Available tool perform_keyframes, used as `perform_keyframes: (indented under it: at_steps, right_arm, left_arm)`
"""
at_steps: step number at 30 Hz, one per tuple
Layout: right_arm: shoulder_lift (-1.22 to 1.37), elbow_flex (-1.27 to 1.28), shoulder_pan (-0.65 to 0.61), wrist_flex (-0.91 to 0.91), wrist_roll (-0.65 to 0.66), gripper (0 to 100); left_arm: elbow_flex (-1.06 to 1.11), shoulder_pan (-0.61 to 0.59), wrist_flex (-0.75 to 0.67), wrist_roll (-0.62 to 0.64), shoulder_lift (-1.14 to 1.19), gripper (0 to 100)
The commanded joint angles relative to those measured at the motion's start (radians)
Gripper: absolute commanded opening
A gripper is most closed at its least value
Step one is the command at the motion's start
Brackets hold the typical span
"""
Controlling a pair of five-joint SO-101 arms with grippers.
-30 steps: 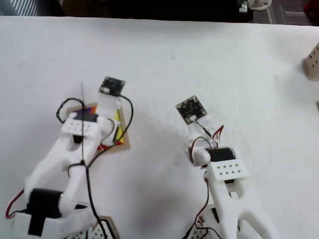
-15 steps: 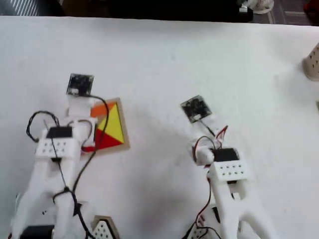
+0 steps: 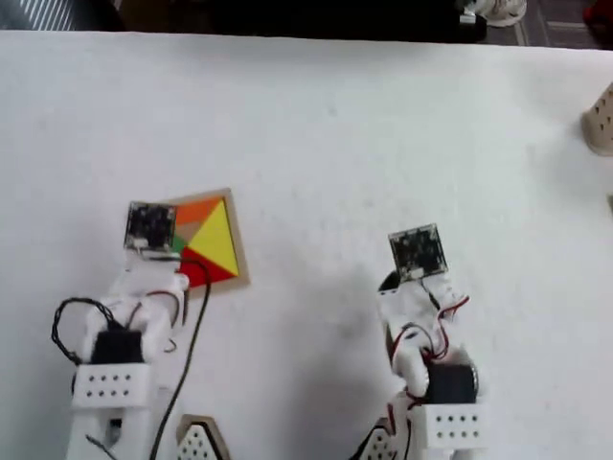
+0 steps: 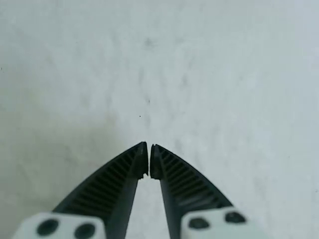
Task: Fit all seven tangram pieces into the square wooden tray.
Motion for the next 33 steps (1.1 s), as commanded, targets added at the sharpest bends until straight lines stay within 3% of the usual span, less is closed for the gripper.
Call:
perform_keyframes:
  at_steps: [1,6,18,33]
  right_arm:
    - [-0.120,0.021,0.004,0.099,-0.002,1.7]
    - [-0.050,0.035,0.004,0.179,-0.002,1.8]
    - [-0.114,0.109,0.008,0.318,-0.006,1.8]
    - [-0.114,0.109,0.008,0.318,-0.006,1.8]
  left_arm:
    - [0.094,0.018,-0.026,-0.087,-0.179,3]
    - [0.199,0.016,-0.014,-0.135,-0.364,2]
    - [0.192,0.008,0.525,-0.133,-0.618,2]
    - [0.192,0.008,0.514,-0.132,-0.618,2]
